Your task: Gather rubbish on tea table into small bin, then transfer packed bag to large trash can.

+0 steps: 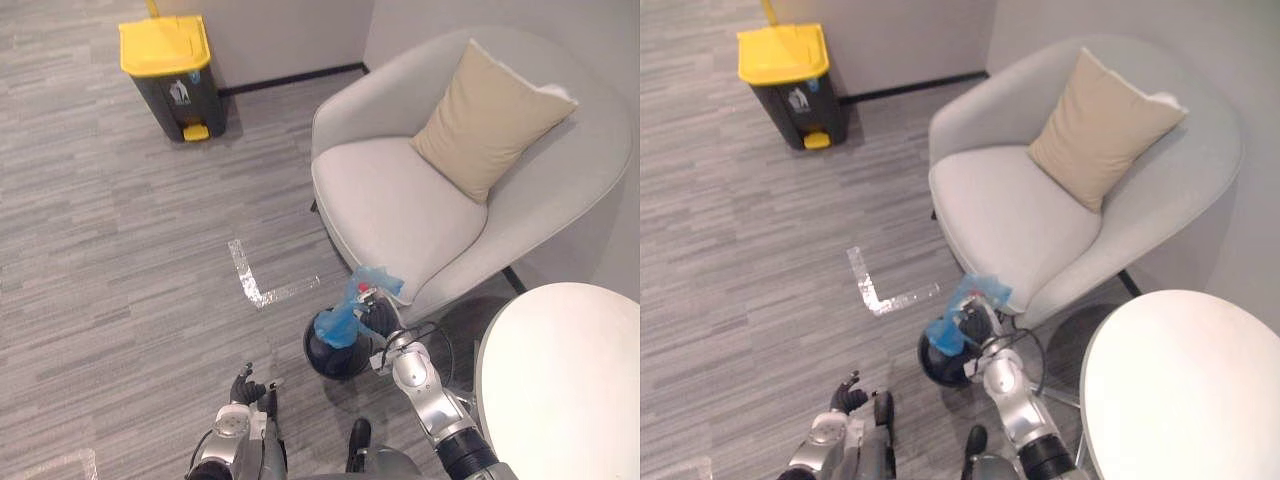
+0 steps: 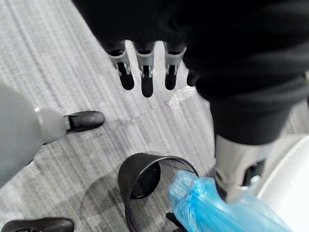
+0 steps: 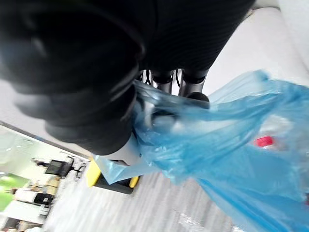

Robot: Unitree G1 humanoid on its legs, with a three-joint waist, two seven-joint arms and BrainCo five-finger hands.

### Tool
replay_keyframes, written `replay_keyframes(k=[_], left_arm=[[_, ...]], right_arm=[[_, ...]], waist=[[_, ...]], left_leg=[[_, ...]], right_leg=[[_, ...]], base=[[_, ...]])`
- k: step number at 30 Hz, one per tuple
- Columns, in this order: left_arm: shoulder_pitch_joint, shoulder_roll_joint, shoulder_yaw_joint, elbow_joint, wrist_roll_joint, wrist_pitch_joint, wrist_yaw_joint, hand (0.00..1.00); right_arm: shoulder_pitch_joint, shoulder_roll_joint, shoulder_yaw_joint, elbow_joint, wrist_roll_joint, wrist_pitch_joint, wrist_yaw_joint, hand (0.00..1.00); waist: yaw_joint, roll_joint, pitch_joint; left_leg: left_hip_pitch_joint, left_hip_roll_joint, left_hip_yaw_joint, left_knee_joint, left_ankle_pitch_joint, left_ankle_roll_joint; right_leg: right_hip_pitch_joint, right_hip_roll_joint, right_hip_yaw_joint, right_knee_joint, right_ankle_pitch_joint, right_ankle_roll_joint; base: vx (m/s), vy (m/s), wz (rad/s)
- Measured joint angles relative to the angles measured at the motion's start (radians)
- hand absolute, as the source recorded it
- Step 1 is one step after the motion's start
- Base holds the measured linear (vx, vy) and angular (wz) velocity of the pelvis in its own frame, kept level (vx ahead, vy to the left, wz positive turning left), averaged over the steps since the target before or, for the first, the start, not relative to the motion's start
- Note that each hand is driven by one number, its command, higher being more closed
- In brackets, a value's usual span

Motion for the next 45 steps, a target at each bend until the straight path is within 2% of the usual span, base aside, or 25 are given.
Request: replay_keyframes(k=[5, 10, 15, 19, 25, 35, 40, 45], left_arm=[[0.037, 0.038, -0.073, -0.228, 0.020, -0.020, -0.010, 0.00], [0.053, 0.091, -0.123, -0.448, 0.077, -0.066, -0.022, 0.00], [0.051, 0.119, -0.176, -0.521, 0.140, -0.092, -0.023, 0.00], [0.045, 0.150, -0.223, -0.573, 0.208, -0.095, -0.023, 0.00], [0.000, 0.162, -0.270, -0.595, 0.330, -0.095, -0.007, 0.00], [-0.043, 0.177, -0.339, -0.618, 0.421, -0.095, 0.009, 0.00], [-0.083, 0.132, -0.355, -0.578, 0.462, -0.086, 0.063, 0.00], [-0.110, 0.087, -0.355, -0.482, 0.460, -0.069, 0.087, 0.00]], right_arm=[[-0.002, -0.044, 0.026, -0.052, 0.087, -0.020, 0.035, 1.00], [-0.006, -0.101, 0.069, -0.114, 0.193, -0.041, 0.080, 1.00], [-0.013, -0.143, 0.085, -0.161, 0.282, -0.054, 0.120, 1.00], [-0.045, -0.163, 0.115, -0.162, 0.328, -0.060, 0.155, 1.00], [-0.045, -0.175, 0.154, -0.221, 0.400, -0.062, 0.192, 1.00], [-0.049, -0.156, 0.240, -0.270, 0.584, -0.062, 0.261, 1.00], [-0.077, -0.118, 0.304, -0.316, 0.707, -0.060, 0.276, 1.00], [-0.081, -0.110, 0.333, -0.317, 0.765, -0.051, 0.274, 1.00]], waist=[[0.005, 0.014, -0.013], [0.005, 0.027, -0.035], [0.000, 0.037, -0.062], [-0.007, 0.034, -0.078], [-0.014, 0.040, -0.095], [-0.038, 0.032, -0.108], [-0.041, 0.029, -0.125], [-0.044, 0.026, -0.129]], left_leg=[[0.005, -0.013, -0.005, 0.000, -0.005, -0.001], [0.025, -0.018, -0.006, -0.001, -0.009, 0.001], [0.031, -0.015, -0.006, -0.001, -0.008, 0.002], [0.033, -0.006, -0.006, -0.001, -0.007, 0.001], [0.053, 0.002, -0.008, -0.006, -0.007, 0.001], [0.054, 0.012, -0.002, -0.007, -0.006, -0.005], [0.062, 0.014, 0.017, -0.002, -0.006, -0.005], [0.066, 0.015, 0.020, -0.003, -0.005, -0.007]], right_leg=[[0.015, -0.010, 0.009, -0.030, 0.017, 0.014], [0.048, -0.011, 0.016, -0.067, 0.037, 0.015], [0.056, -0.007, 0.019, -0.072, 0.041, 0.011], [0.057, 0.004, 0.031, -0.085, 0.052, 0.003], [0.073, 0.011, 0.041, -0.085, 0.053, 0.001], [0.073, 0.021, 0.053, -0.104, 0.066, -0.002], [0.078, 0.024, 0.073, -0.119, 0.085, -0.005], [0.078, 0.025, 0.078, -0.118, 0.087, -0.005]], base=[[-0.05, 0.051, -0.02], [0.01, 0.007, -0.01], [0.03, -0.011, -0.03], [0.01, -0.017, -0.10], [-0.02, -0.007, -0.06], [-0.03, 0.002, -0.04], [0.02, -0.002, -0.12], [-0.01, 0.002, -0.03]])
